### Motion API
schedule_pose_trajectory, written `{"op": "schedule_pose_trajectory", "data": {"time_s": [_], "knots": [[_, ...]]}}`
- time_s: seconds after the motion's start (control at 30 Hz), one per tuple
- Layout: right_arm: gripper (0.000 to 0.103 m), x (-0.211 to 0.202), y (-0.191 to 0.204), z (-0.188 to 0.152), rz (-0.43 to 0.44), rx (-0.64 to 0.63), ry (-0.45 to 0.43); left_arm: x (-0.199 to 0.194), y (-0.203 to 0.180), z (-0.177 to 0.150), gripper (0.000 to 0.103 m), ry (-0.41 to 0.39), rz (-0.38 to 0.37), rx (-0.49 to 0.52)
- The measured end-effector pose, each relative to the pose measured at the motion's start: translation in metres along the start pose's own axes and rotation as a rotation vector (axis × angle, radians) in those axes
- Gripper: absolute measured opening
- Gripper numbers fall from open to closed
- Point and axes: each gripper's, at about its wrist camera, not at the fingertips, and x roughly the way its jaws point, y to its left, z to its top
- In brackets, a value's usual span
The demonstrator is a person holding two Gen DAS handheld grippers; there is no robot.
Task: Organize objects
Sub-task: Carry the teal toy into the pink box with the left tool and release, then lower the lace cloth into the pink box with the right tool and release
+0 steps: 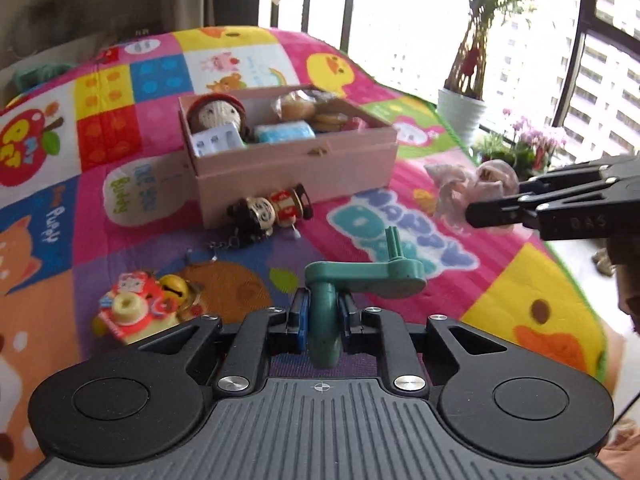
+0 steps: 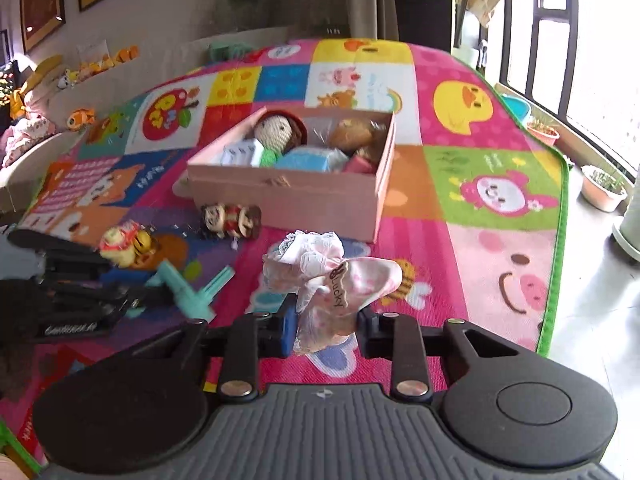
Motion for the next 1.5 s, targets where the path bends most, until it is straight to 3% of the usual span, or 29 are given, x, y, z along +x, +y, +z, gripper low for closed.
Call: {"op": "schedule_pose_trajectory", "data": {"time_s": [0.17, 0.27, 0.37, 0.43, 0.57, 0.73, 0.83, 0.93, 1.03, 1.13, 1.3, 1.43, 1.5], "knots": [[0.028, -0.007, 0.007, 0.009, 0.024, -0.012, -0.032, -0.011, 0.005, 0.047, 0.018, -0.132, 0.059, 0.023], [0.028, -0.006, 0.008, 0.011, 0.032, -0.001, -0.038, 0.006, 0.013, 0.09, 0.018, -0.206, 0.099, -0.004], [0.028, -0.004, 0.008, 0.012, 0.025, 0.016, -0.031, 0.048, 0.029, 0.12, 0.018, -0.199, 0.111, -0.084], [0.028, -0.006, 0.007, 0.009, 0.01, 0.027, -0.032, 0.07, 0.038, 0.122, 0.019, -0.164, 0.117, -0.141], [0.028, -0.009, -0.003, 0.008, -0.013, 0.046, -0.025, 0.072, 0.039, 0.102, 0.019, -0.161, 0.123, -0.145], [0.028, 0.003, -0.008, 0.027, 0.0, 0.058, -0.012, 0.032, 0.042, 0.066, 0.019, -0.192, 0.078, -0.183], [0.028, 0.014, -0.007, 0.062, 0.043, 0.047, -0.028, 0.009, 0.044, 0.035, 0.019, -0.194, 0.008, -0.214], [0.028, 0.044, -0.003, 0.119, 0.058, 0.042, -0.024, -0.006, 0.049, 0.007, 0.019, -0.175, -0.028, -0.252], [0.028, 0.099, -0.006, 0.179, 0.075, 0.118, 0.058, -0.022, 0.059, -0.011, 0.019, -0.179, -0.02, -0.307], [0.028, 0.161, -0.008, 0.217, 0.041, 0.202, 0.155, -0.039, 0.072, -0.02, 0.019, -0.214, 0.006, -0.339], [0.028, 0.244, -0.006, 0.225, -0.044, 0.316, 0.342, -0.052, 0.1, -0.037, 0.019, -0.272, 0.072, -0.399], [0.025, 0.257, -0.003, 0.217, -0.078, 0.324, 0.346, -0.048, 0.119, -0.052, 0.019, -0.259, 0.097, -0.485], [0.027, 0.248, -0.005, 0.221, -0.055, 0.315, 0.357, -0.048, 0.122, -0.056, 0.019, -0.256, 0.099, -0.499]]}}
